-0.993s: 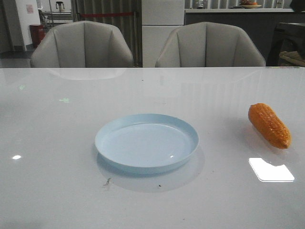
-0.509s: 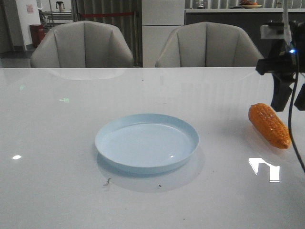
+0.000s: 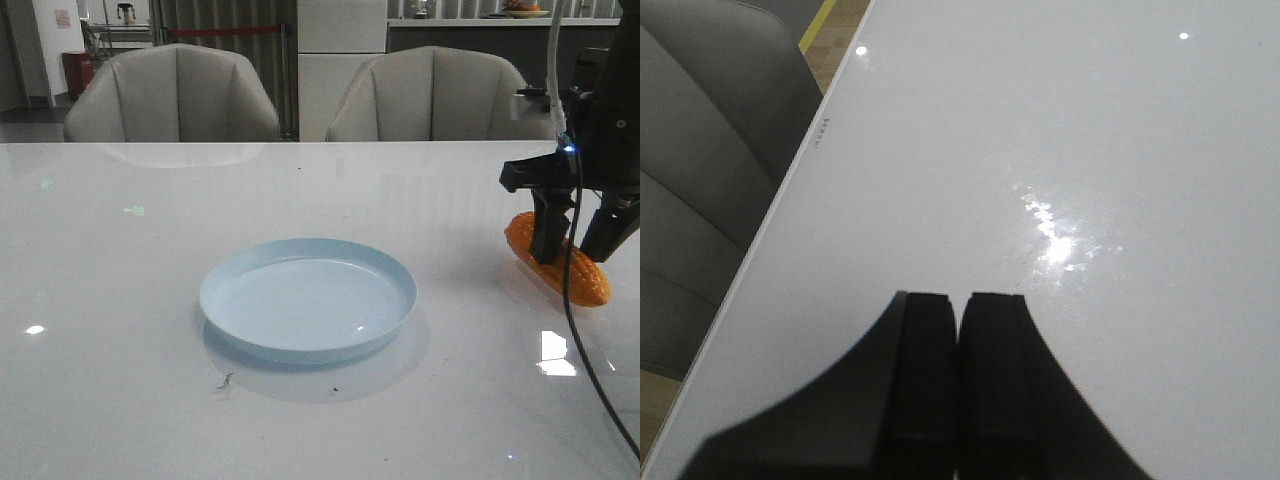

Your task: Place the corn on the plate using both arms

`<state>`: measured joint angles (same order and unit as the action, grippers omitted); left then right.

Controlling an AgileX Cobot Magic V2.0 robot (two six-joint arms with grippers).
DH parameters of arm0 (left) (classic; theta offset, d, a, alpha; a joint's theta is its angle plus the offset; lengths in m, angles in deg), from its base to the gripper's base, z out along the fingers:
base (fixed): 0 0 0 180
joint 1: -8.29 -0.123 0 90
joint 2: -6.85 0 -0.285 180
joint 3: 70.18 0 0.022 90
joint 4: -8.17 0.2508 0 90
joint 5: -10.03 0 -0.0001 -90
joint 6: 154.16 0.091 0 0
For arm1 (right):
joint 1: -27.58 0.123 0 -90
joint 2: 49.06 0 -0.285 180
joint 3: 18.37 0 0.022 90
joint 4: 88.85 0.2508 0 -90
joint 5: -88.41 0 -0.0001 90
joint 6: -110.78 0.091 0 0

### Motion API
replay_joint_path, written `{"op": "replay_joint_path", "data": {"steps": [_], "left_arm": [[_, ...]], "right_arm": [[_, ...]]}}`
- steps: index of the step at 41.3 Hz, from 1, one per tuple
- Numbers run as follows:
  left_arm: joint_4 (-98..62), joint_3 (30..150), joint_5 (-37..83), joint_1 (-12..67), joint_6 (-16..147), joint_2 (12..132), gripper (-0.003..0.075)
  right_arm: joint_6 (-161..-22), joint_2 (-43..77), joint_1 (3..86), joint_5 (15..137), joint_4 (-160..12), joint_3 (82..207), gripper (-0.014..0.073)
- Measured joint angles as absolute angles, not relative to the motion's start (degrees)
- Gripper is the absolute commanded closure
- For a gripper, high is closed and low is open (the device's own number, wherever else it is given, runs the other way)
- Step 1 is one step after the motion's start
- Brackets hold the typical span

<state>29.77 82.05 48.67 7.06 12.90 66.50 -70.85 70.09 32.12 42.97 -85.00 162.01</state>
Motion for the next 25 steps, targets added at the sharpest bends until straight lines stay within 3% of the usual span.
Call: {"op": "replay_joint_path", "data": {"steps": [25], "left_arm": [[28.8,82.0,48.7,7.1,12.9,66.5,0.0631]], "right_arm": [[-70.9,72.5,32.1,43.2,-84.7,162.9,0.0186]]}}
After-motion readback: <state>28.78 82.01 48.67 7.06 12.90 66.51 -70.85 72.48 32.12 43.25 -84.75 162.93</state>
